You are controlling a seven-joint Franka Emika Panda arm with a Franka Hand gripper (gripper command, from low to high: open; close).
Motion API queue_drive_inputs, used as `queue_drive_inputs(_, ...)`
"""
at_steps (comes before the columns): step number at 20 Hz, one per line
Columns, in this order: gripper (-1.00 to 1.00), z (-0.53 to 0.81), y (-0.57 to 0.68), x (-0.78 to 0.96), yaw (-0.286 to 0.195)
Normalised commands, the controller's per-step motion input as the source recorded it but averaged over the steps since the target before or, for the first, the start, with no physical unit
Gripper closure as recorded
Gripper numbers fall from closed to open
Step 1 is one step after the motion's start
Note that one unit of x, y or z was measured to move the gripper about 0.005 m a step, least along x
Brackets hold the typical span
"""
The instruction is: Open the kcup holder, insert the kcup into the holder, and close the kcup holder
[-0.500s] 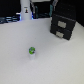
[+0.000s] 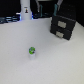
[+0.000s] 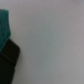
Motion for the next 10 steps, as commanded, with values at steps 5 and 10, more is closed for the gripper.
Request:
queue_drive_inputs(5, -1.0, 0.01, 0.69, -0.25, -0.179)
queue_drive_inputs(10, -1.0, -0.08, 0.65, -0.26, -0.183)
